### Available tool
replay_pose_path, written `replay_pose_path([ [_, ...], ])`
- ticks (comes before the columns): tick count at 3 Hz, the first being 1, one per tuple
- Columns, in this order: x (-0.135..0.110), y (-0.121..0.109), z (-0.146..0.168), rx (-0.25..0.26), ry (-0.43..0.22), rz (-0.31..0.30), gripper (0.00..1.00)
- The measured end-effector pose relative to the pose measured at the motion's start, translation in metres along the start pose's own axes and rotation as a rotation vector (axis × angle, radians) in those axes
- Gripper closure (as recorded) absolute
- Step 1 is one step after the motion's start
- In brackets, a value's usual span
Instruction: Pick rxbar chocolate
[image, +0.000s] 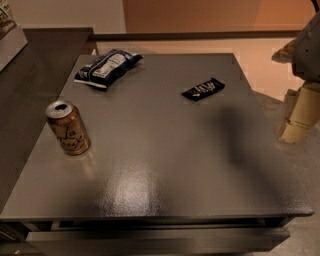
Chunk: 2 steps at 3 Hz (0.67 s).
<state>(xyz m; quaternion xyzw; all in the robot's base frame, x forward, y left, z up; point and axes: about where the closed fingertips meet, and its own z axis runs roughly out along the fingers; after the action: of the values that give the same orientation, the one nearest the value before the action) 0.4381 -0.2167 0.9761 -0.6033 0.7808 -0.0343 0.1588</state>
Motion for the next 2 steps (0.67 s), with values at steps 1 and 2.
replay_pose_path([
  [1,0.0,0.0,0.0,0.0,0.0,0.0,0.0],
  [2,-0.003,-0.011,0.008,0.031,-0.021,0.053,0.0],
])
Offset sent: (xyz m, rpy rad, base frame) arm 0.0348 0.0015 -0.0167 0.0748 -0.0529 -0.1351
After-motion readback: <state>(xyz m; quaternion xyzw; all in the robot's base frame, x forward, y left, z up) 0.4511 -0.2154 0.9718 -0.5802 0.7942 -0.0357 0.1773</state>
